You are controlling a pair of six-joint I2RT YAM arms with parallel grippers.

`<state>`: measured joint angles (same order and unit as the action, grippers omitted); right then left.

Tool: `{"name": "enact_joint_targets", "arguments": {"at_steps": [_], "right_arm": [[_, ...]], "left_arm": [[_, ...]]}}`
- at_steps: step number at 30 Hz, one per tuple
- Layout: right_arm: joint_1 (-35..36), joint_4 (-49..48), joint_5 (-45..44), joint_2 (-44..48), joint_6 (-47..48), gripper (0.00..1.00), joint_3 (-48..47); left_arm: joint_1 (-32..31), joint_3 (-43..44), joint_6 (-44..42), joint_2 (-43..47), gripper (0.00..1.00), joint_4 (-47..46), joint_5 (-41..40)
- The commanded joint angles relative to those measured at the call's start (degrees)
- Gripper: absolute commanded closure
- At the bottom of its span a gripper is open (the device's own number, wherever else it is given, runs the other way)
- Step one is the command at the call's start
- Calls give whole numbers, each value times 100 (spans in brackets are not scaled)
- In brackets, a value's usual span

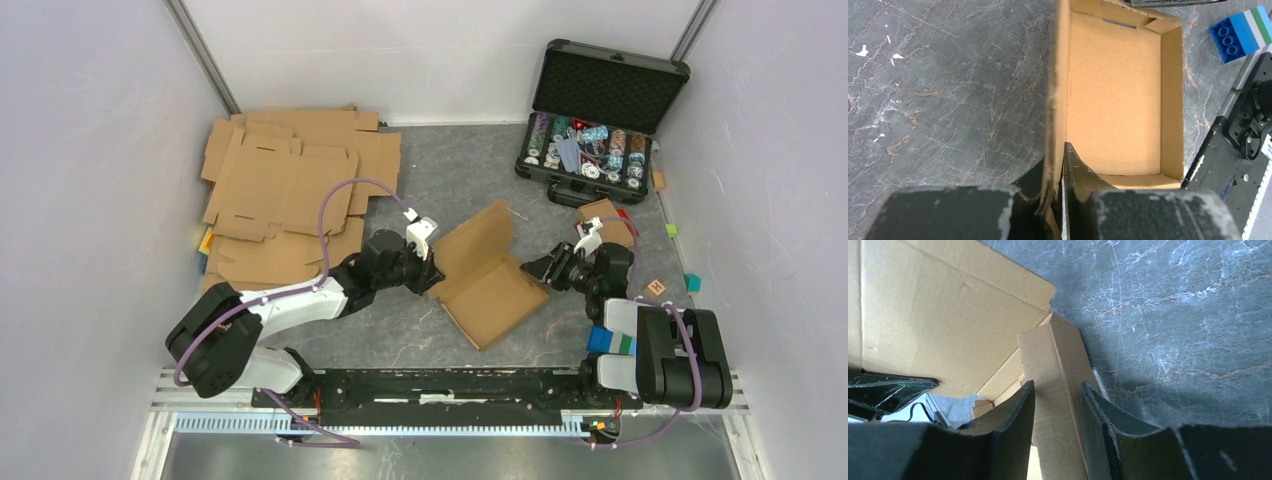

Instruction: Fold the paper box

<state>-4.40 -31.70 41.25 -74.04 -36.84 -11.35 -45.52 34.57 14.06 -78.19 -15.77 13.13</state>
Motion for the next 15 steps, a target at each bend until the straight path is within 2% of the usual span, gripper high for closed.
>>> {"name": "enact_joint_targets", "arguments": {"at_steps": [1, 15], "right_arm": [[1, -267, 192, 48, -48, 57, 28], [120, 1078, -496, 322, 1260, 48, -122]], "left_arm": [[-71, 158, -238, 78, 87, -85, -38], [-80, 174, -237, 58, 87, -87, -33]]}}
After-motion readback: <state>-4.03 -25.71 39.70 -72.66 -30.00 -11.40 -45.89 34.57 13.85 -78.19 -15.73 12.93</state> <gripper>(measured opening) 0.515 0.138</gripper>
